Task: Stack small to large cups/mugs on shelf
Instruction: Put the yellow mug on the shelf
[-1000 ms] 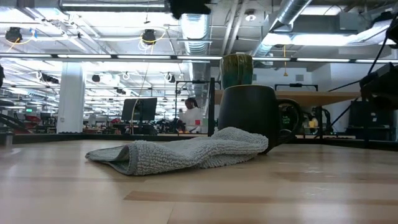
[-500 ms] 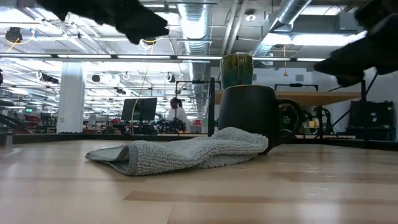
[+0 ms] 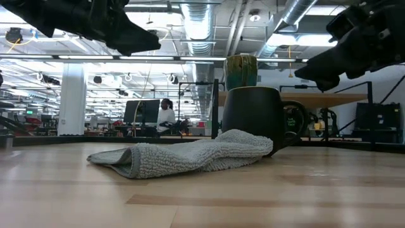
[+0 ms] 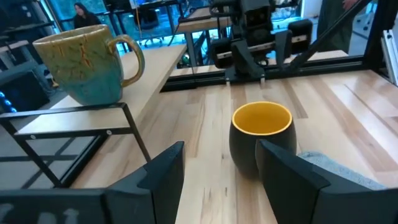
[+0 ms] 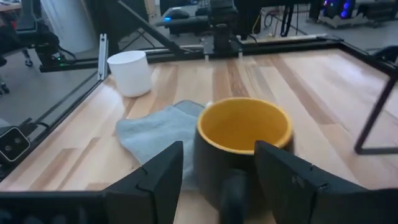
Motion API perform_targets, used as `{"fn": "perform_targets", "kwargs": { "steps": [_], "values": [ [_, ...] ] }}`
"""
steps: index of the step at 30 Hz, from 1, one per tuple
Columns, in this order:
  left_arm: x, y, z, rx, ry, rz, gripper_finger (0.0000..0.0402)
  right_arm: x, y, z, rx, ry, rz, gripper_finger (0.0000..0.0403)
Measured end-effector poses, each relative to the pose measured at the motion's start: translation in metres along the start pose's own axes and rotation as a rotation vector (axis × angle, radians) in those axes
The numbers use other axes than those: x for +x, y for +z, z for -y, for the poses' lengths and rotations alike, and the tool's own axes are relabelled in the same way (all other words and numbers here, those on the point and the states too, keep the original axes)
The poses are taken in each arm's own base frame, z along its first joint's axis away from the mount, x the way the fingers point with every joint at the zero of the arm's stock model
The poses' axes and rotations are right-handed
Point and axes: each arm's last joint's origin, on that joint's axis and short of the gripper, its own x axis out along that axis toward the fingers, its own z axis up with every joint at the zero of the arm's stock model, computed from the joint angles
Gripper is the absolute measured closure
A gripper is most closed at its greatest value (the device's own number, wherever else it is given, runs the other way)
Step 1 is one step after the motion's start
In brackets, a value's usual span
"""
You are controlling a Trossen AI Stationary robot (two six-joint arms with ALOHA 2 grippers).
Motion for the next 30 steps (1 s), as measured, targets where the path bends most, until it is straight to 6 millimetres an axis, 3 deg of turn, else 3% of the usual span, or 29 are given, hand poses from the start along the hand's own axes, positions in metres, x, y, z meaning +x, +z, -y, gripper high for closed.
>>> {"fn": "perform_targets", "kwargs": {
  "steps": [6,16,26,30],
  "values": [
    [0.0,-0.001,0.0,0.016,-0.001,-0.009,0.0212,-0.012,-0.001,0.011,0.077,-0.004,-0.05,0.0182],
    [0.0,-0.002,0.0,0.005,-0.005,-0.015,0.0212,-0.015,-0.001,0.003,0.094,0.049,-0.055,0.0182],
    [-0.011,0.007,-0.004,-0.015,0.055,0.028,0.0212,-0.016,-0.003,-0.006,0.092,0.103,-0.074,0.0182],
    [-0.026,0.011,-0.01,-0.042,0.156,0.028,0.0212,-0.016,-0.003,-0.008,0.089,0.116,-0.076,0.0182]
  ]
}}
